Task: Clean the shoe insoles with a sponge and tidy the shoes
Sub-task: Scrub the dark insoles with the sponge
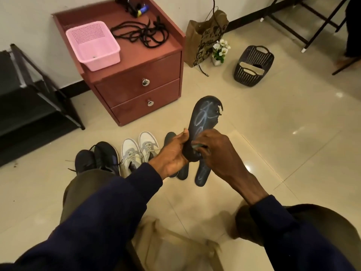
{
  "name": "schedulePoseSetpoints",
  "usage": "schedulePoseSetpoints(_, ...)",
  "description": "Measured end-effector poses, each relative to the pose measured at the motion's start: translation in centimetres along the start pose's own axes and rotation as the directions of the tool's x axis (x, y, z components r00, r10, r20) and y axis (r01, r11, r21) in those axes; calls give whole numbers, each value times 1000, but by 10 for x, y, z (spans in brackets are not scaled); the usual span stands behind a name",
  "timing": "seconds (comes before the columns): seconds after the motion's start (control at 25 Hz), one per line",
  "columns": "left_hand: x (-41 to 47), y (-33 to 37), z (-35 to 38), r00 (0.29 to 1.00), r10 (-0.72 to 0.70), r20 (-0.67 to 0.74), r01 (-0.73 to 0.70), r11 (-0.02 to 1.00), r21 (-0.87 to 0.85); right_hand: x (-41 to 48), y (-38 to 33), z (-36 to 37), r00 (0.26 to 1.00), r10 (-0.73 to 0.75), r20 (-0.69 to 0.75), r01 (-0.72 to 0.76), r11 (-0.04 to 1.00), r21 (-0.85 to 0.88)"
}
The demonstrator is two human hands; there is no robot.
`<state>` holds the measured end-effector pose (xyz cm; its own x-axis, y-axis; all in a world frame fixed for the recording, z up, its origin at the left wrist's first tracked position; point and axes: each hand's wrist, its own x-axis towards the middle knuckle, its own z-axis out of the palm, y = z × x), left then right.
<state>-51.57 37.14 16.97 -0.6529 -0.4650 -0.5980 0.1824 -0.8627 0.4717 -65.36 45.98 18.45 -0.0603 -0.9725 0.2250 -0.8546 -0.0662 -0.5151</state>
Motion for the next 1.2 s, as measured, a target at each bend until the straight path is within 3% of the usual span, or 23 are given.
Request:
schedulePoseSetpoints(0.08,1,-6,-3,1000,-10,-20,9,1000,-7,-4,0,0,989,-18,147,26,998,-53)
schedulePoseSetpoints(0.12,3,-8,-2,999,-26,-21,26,1000,-11,-4,5,-2,988,-15,154,30,995,-95)
schedulePoseSetpoints(0.2,10,-10,-3,998,-59,2,59,998,-15,0,20,-4,999,17,33,-12,988,-155)
schedulePoseSetpoints(0.28,17,-7,-5,997,-78,-1,78,997,-26,6,26,-2,996,59,-64,-66,992,-109)
schedulePoseSetpoints(0.44,28,-4,-14,995,-102,-18,101,995,-8,-3,18,19,965,-127,231,147,987,-68)
schedulePoseSetpoints(0.48,29,-4,-15,994,-111,-22,111,994,-23,-1,24,16,966,-100,239,122,990,-76)
schedulePoseSetpoints(0.6,33,-6,-18,993,-115,-3,114,991,-71,13,45,7,996,93,-5,-93,993,-72)
schedulePoseSetpoints(0.64,33,-5,-20,995,-103,-18,101,992,-80,17,40,9,995,102,-10,-102,994,-36)
schedulePoseSetpoints(0.8,32,2,-27,997,-72,-21,70,994,-78,13,8,28,953,-150,264,150,988,20)
schedulePoseSetpoints(0.84,31,3,-25,997,-73,-34,70,994,-85,17,12,25,956,-111,271,118,993,-9)
schedulePoseSetpoints(0.96,31,7,-21,998,-46,-36,42,995,-92,31,24,18,999,40,26,-37,996,-86)
schedulePoseSetpoints(1.0,32,10,-20,998,-36,-55,32,997,-71,33,17,20,999,33,20,-32,997,-68)
schedulePoseSetpoints(1.12,35,13,-19,997,-59,-50,58,998,-29,25,0,27,978,-85,193,80,996,34)
schedulePoseSetpoints(1.2,36,13,-17,996,-69,-55,67,997,-46,25,14,18,983,-21,184,22,1000,-3)
